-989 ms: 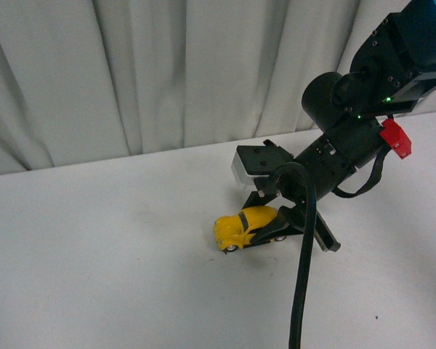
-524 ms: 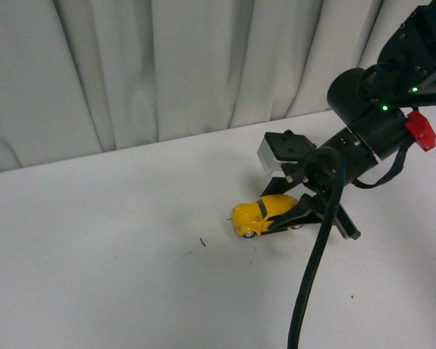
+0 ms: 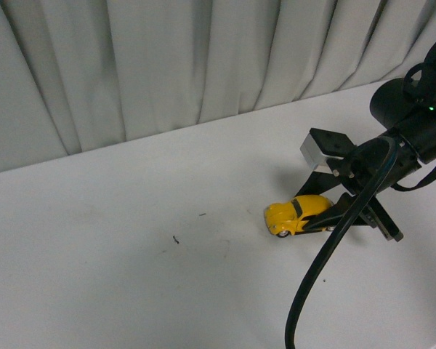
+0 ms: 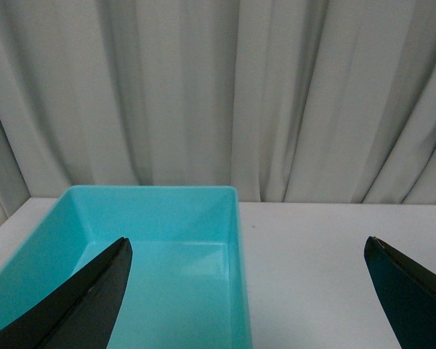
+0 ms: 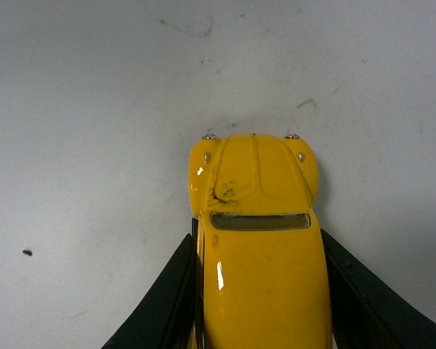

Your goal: Wind up and store yellow beetle toy

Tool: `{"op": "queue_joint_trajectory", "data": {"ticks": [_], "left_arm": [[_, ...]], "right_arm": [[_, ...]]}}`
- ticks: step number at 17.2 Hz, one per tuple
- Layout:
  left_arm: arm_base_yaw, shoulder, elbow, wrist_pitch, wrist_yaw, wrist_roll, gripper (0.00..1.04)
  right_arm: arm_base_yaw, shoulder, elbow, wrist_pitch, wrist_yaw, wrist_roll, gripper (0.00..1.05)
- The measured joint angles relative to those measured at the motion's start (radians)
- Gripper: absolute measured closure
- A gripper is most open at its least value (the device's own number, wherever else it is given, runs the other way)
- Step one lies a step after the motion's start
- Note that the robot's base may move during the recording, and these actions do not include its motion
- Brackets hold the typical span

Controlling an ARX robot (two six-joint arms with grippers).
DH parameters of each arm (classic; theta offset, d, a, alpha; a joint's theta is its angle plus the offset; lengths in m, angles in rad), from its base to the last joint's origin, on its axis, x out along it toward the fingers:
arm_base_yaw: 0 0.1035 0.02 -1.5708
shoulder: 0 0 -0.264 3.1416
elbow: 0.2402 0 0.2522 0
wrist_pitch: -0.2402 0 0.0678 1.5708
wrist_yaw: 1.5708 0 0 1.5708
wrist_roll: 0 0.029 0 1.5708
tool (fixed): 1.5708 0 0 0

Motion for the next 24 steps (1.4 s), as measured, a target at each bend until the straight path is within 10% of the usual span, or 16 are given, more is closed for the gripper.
{"op": "queue_joint_trajectory", "data": {"ticks": [6,14,24], "left_arm": [[0.0,0.0,0.0,0.0,0.0,0.0,0.07],[0.0,0.0,0.0,0.0,0.0,0.0,0.07],[0.0,0.0,0.0,0.0,0.0,0.0,0.07]], "right_arm": [[-0.018,0.001,0.022,-0.055,0.011,-0.015,0.63],[-0.013,0.01,0.016,-0.083,0.057,-0.051,0.05],[-0.003,-0.011,0.0,-0.059,0.065,-0.064,0.07]]}}
